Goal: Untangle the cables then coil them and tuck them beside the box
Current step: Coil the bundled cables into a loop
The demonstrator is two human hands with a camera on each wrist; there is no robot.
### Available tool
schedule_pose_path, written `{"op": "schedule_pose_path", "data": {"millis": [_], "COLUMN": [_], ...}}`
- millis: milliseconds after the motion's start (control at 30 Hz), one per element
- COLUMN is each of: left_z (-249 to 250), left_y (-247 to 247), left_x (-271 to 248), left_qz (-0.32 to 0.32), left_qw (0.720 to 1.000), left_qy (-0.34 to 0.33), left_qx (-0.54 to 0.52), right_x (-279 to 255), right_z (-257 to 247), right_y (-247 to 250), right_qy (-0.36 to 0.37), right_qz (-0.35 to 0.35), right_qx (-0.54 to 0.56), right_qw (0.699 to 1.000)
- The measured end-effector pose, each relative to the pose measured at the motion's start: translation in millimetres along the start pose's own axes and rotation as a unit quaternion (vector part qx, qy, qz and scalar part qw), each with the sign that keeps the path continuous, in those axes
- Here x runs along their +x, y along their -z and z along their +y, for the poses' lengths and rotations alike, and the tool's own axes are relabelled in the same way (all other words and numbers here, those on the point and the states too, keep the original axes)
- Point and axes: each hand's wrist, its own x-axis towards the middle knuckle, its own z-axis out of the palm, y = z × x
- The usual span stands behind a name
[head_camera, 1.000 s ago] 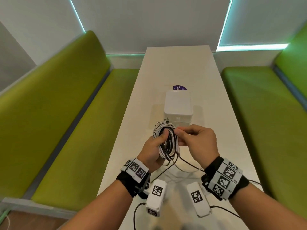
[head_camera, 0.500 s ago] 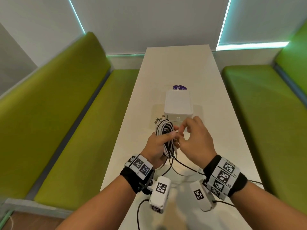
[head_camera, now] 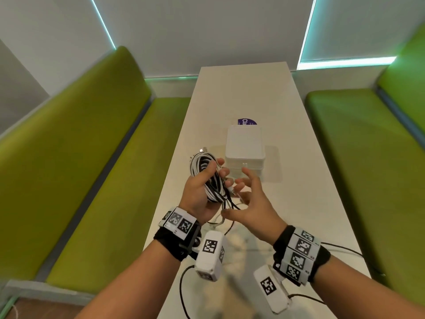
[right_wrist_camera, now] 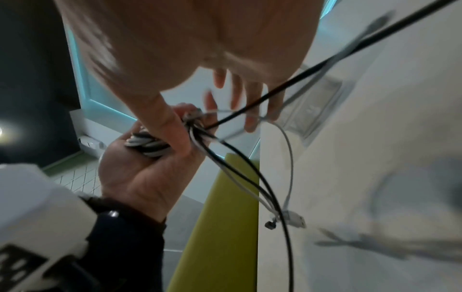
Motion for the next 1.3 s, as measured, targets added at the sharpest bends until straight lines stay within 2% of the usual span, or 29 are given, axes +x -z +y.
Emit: {"op": "schedule_pose_path", "data": {"millis": [100,167,233,300,333,367,433,500,567,667,767,833,900,933,1033,1100,1233,1300], "left_z": [1,5,9,13,15,16,18,16,13,8,0,-12,-23,-27,-30,-29,-33,-34], "left_y": [-7,-8,-7,-4,-2,0,2,4,8,15,24,34,42,43,32,24,23,23], "left_x": [-1,-1,-3,-2,-1,0,3,6,10,12,9,7,7,6,-7,-16,-22,-25], "left_qz": [-0.027,-0.028,-0.019,-0.002,0.006,0.01,0.016,0.029,0.046,0.086,0.128,0.11,0.07,0.048,0.005,0.004,-0.074,-0.128], "left_qw": [1.0,0.999,0.998,0.995,0.992,0.988,0.982,0.969,0.949,0.892,0.845,0.842,0.862,0.87,0.906,0.931,0.947,0.946], "left_qy": [0.005,0.006,0.003,-0.024,-0.044,-0.063,-0.093,-0.126,-0.153,-0.167,-0.152,-0.118,-0.071,-0.044,0.046,0.131,0.214,0.246], "left_qx": [-0.001,0.027,0.052,0.093,0.117,0.138,0.165,0.209,0.271,0.412,0.497,0.514,0.497,0.488,0.42,0.342,0.23,0.165], "right_x": [1,-3,-8,-6,-7,-7,-9,-12,-15,-26,-32,-29,-21,-17,-5,-1,5,8], "right_z": [2,-7,-11,-6,-4,2,8,11,8,-2,-22,-32,-39,-41,-41,-42,-51,-55], "right_y": [-12,-15,-14,-10,-8,-6,-2,-2,-8,-13,-8,-1,9,13,26,30,37,41], "right_qy": [-0.038,-0.05,-0.041,-0.01,0.021,0.052,0.085,0.082,0.067,0.073,0.096,0.13,0.179,0.193,0.203,0.21,0.194,0.201], "right_qz": [-0.049,-0.117,-0.156,-0.141,-0.139,-0.136,-0.122,-0.11,-0.13,-0.18,-0.224,-0.224,-0.21,-0.203,-0.196,-0.182,-0.124,-0.119], "right_qx": [0.056,0.019,-0.027,-0.104,-0.181,-0.283,-0.451,-0.508,-0.524,-0.526,-0.498,-0.49,-0.49,-0.473,-0.362,-0.313,-0.213,-0.225], "right_qw": [0.997,0.992,0.987,0.984,0.973,0.948,0.88,0.85,0.839,0.828,0.832,0.832,0.827,0.835,0.888,0.908,0.949,0.946]}}
